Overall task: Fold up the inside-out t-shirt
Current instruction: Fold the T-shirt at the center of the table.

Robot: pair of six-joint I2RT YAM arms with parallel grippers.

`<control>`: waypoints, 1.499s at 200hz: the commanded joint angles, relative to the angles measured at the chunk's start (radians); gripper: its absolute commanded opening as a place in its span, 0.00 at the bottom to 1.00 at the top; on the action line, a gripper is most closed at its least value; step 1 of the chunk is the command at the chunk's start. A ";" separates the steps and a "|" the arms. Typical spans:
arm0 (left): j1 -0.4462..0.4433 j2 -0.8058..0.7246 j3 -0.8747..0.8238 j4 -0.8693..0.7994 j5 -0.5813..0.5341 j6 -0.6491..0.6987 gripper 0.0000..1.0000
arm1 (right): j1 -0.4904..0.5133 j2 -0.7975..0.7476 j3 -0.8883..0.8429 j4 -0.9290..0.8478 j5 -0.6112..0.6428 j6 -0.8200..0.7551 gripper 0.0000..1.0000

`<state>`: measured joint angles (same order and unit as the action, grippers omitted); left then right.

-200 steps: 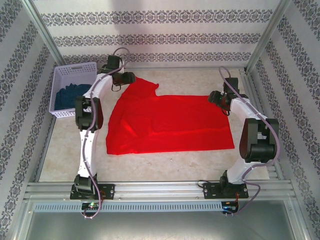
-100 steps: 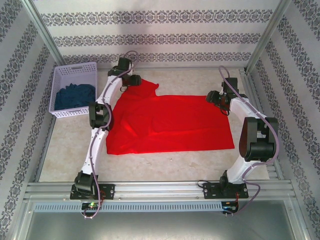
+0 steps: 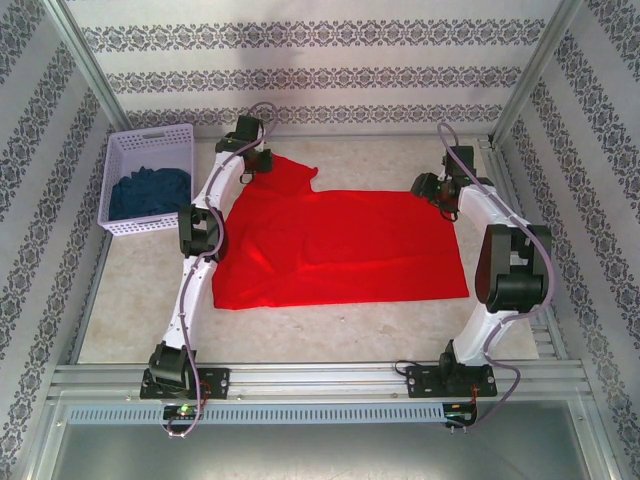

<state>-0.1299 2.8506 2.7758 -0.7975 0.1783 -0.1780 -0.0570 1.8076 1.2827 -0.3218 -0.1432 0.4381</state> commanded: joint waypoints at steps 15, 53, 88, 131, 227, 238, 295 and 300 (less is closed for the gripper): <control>-0.017 0.044 0.008 -0.076 0.085 0.027 0.02 | -0.022 0.062 0.074 -0.048 0.030 0.002 0.64; 0.008 -0.028 -0.057 -0.027 0.138 0.002 0.00 | -0.045 0.111 0.110 -0.072 0.061 0.011 0.63; 0.021 -0.082 -0.100 0.040 0.164 -0.017 0.00 | -0.060 0.180 0.191 -0.120 0.122 -0.007 0.62; 0.022 -0.079 -0.096 0.052 0.166 -0.014 0.00 | -0.060 0.315 0.359 -0.244 0.225 -0.051 0.61; 0.021 -0.091 -0.094 0.056 0.171 -0.006 0.00 | -0.063 0.579 0.702 -0.434 0.268 -0.137 0.46; 0.021 -0.091 -0.094 0.054 0.174 -0.005 0.00 | -0.063 0.587 0.708 -0.435 0.274 -0.144 0.42; 0.023 -0.101 -0.094 0.054 0.173 0.006 0.00 | -0.061 0.603 0.736 -0.421 0.256 -0.196 0.18; 0.021 -0.105 -0.095 0.054 0.172 0.007 0.00 | -0.061 0.600 0.735 -0.417 0.253 -0.199 0.16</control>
<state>-0.1093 2.8086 2.6873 -0.7475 0.3363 -0.1829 -0.1097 2.3974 1.9915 -0.7235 0.0971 0.2710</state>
